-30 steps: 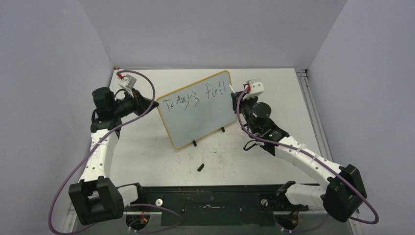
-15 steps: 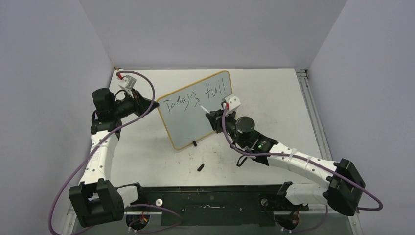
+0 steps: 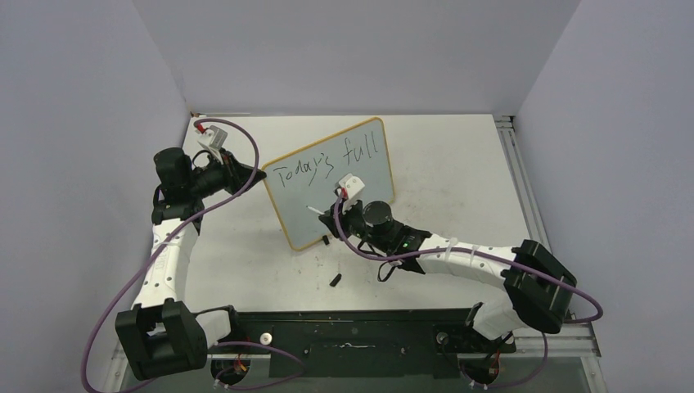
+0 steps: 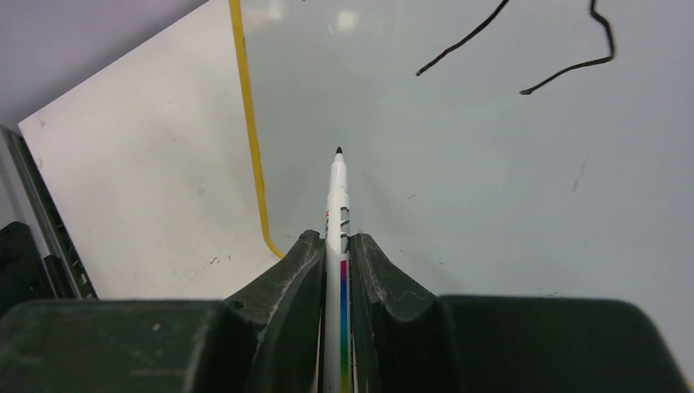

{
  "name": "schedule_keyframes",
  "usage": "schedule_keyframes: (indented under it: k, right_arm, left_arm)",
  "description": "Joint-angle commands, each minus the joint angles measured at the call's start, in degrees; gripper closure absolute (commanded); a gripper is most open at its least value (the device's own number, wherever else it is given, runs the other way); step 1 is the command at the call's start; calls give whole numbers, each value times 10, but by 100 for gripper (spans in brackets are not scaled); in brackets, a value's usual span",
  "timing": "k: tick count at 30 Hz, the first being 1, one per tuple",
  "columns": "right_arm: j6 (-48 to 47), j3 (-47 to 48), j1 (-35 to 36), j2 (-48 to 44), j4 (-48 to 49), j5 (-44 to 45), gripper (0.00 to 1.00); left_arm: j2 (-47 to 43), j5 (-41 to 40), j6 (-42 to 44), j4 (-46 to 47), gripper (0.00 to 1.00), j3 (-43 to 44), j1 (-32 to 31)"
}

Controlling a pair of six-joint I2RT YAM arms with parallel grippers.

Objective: Write a sentence on the whiteboard

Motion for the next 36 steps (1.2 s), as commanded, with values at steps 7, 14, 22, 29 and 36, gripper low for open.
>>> schedule_keyframes:
  k: [7, 14, 22, 29, 36]
  right_arm:
    - [-5, 55, 15, 57, 34, -51, 95]
    - [-5, 58, 15, 73, 30, -36, 95]
    - [-12, 70, 15, 90, 29, -29, 95]
    - [-17, 76, 15, 98, 31, -25, 95]
    - [-16, 78, 15, 110, 26, -36, 95]
  left_arm:
    - [-11, 19, -5, 29, 100, 3, 3]
    - [-11, 20, -5, 29, 100, 5, 3]
    - [-11, 20, -5, 29, 100, 5, 3]
    - [-11, 20, -4, 28, 100, 5, 3]
    - [-11, 20, -3, 27, 100, 5, 3]
